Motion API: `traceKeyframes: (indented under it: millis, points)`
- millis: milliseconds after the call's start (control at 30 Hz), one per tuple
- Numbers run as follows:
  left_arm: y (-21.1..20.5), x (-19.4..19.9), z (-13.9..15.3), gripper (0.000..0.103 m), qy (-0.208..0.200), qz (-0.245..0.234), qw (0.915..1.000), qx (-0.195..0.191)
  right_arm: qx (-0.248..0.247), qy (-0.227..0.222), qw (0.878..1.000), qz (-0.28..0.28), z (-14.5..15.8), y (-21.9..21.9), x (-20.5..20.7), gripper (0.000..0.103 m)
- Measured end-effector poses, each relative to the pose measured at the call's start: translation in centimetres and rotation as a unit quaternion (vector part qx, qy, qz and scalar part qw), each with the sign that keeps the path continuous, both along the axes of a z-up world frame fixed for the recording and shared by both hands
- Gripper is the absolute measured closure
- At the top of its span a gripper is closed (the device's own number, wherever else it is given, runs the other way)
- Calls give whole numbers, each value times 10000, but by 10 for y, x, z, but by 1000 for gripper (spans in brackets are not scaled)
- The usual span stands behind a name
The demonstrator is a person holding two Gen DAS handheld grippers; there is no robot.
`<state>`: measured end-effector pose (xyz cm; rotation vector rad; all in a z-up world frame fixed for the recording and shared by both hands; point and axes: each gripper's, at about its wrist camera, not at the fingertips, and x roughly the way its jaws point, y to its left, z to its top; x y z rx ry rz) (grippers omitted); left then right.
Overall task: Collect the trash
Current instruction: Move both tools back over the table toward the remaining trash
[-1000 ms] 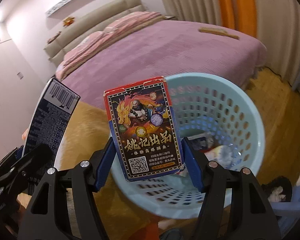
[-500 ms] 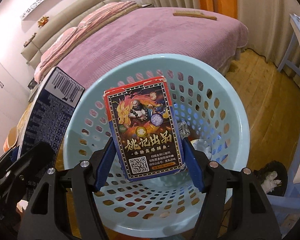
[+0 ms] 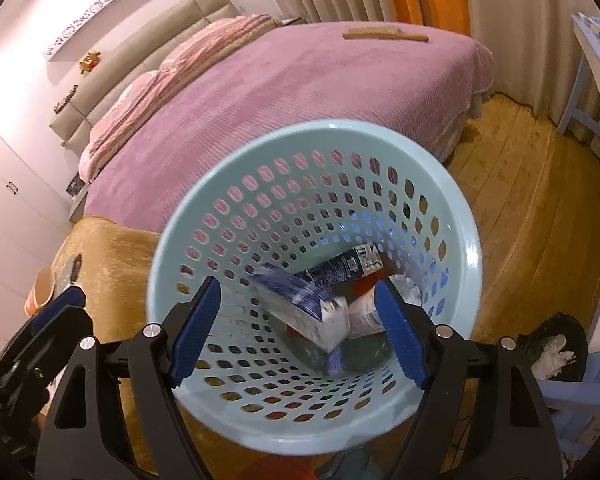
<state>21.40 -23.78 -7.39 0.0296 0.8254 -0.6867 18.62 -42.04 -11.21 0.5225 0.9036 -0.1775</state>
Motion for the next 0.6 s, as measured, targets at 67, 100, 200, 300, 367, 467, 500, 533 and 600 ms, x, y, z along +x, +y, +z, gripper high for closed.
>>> traceKeyframes:
  millis: [67,100,200,300,367,467,500,533,600]
  points:
    - [8,-5,5,30,-45,41,10000,-71,-64,-104,9999,80,9,8,-2,28]
    - [11,-7,8,30,-71,58,9999,-96,-104,-166,9997,128,15,14,-4,28]
    - [27,-16,18,30,-191,148,9995,-180,-211,-339,9988,295,31,31,-7,28]
    - [45,-23,28,30,-311,272,9988,-261,-258,-490,9972,508,45,49,-9,28]
    - [59,-28,35,30,-380,385,9980,-333,-304,-569,9957,668,53,64,-9,28]
    - [89,-34,47,30,-498,649,9958,-419,-379,-669,9927,931,63,88,-8,28]
    - [97,-35,51,30,-533,724,9950,-428,-407,-703,9915,1021,66,96,-7,28]
    - [108,-37,54,30,-582,824,9939,-440,-443,-744,9898,1129,69,107,-5,28]
    - [129,-41,58,30,-648,1035,9916,-423,-476,-832,9858,1381,76,131,-2,28]
